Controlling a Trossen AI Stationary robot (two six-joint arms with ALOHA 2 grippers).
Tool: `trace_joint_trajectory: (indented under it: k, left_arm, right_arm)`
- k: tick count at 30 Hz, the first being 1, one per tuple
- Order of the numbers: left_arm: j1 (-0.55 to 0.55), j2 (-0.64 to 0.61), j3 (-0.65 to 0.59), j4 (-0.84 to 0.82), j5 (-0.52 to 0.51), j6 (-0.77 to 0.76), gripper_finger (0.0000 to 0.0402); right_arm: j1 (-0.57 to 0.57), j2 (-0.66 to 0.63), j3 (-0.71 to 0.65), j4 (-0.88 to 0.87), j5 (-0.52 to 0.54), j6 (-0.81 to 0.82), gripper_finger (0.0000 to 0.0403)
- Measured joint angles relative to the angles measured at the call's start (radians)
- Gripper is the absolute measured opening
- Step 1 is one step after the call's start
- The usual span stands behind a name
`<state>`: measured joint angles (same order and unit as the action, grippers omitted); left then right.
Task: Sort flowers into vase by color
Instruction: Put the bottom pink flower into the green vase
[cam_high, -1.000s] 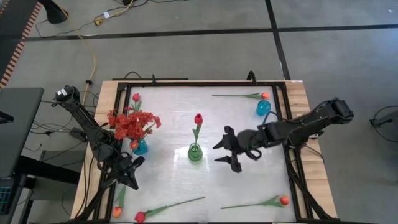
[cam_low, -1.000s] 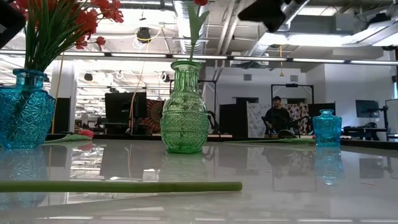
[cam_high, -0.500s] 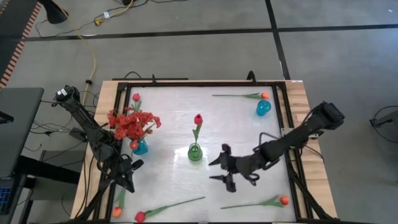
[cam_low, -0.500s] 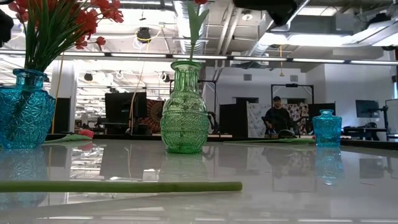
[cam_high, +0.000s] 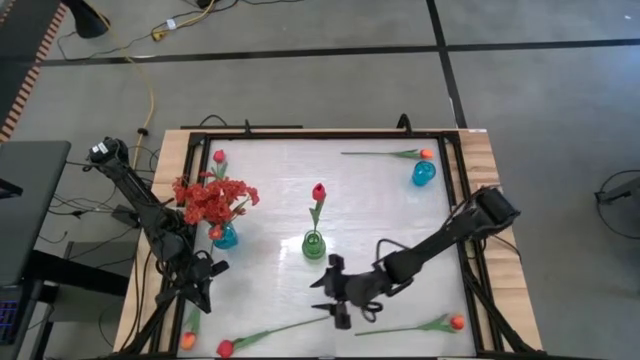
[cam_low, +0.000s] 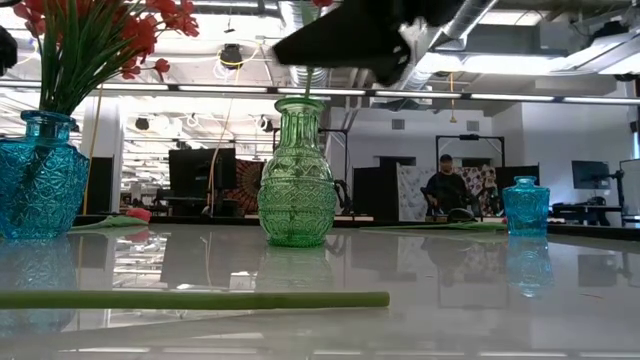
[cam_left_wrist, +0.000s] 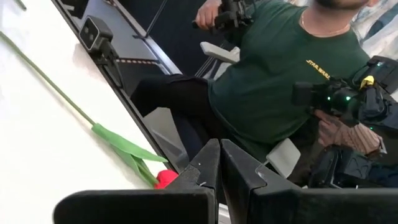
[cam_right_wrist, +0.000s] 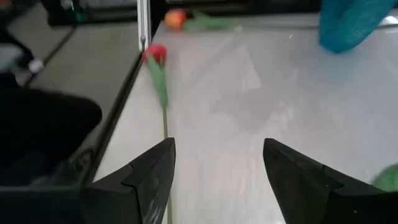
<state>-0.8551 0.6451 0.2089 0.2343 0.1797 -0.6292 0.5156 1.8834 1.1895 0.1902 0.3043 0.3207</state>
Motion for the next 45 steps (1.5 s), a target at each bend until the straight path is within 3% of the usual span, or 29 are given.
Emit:
trace_joint_trajectory:
  k: [17, 29, 38, 45]
  left_arm:
    - [0.0, 0.0, 0.0, -0.009, 0.046, 0.023, 0.0]
    - [0.0, 0.002, 0.0, -0.006, 0.04, 0.041, 0.0]
    - [0.0, 0.002, 0.0, -0.016, 0.045, -0.038, 0.0]
    - [0.0, 0.002, 0.0, -0.074, 0.086, -0.242, 0.0]
  right_arm:
    - [0.025, 0.369, 0.393, -0.146, -0.017, -0.086, 0.027]
    - [0.042, 0.495, 0.507, -0.171, -0.015, -0.093, 0.0262]
    - [0.063, 0.493, 0.508, -0.294, -0.013, -0.047, 0.0199]
    - [0.071, 0.491, 0.508, -0.309, -0.034, -0.033, 0.0095]
